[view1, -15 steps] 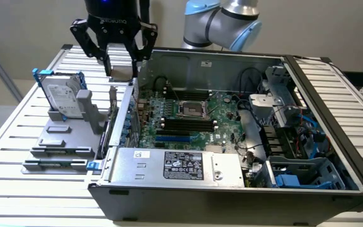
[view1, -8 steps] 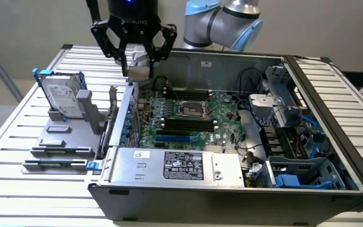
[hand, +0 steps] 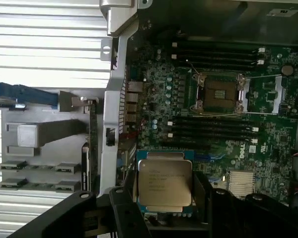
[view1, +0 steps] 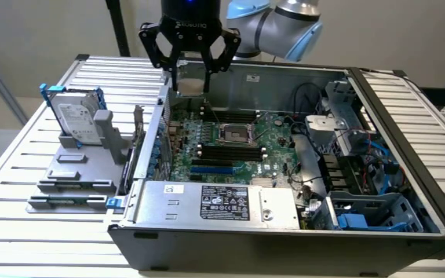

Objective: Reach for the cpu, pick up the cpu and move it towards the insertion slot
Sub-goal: 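Pick up the cpu and move it towards the insertion slot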

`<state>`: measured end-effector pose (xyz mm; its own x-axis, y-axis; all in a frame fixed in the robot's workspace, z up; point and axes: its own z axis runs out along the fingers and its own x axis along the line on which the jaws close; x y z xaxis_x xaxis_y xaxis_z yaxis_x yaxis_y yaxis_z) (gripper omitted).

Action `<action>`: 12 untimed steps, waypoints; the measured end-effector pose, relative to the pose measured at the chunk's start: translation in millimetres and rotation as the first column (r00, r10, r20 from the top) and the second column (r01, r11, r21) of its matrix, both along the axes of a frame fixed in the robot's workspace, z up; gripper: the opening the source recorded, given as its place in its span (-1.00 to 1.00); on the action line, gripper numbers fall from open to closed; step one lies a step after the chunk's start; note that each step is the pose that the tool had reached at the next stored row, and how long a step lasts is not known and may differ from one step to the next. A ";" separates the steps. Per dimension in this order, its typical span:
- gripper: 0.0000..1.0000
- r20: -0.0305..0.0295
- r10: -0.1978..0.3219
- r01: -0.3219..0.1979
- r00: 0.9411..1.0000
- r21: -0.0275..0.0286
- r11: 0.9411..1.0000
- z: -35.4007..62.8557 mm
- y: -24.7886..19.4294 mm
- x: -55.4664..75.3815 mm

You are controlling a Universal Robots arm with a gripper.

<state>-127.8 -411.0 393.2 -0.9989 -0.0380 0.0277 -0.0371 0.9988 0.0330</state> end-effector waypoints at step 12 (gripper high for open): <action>0.09 0.000 0.000 0.000 1.000 0.000 1.000 -2.4 32.2 33.1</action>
<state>-94.7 -378.8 390.8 -0.9989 -0.0380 0.0278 -0.0371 0.9988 0.0329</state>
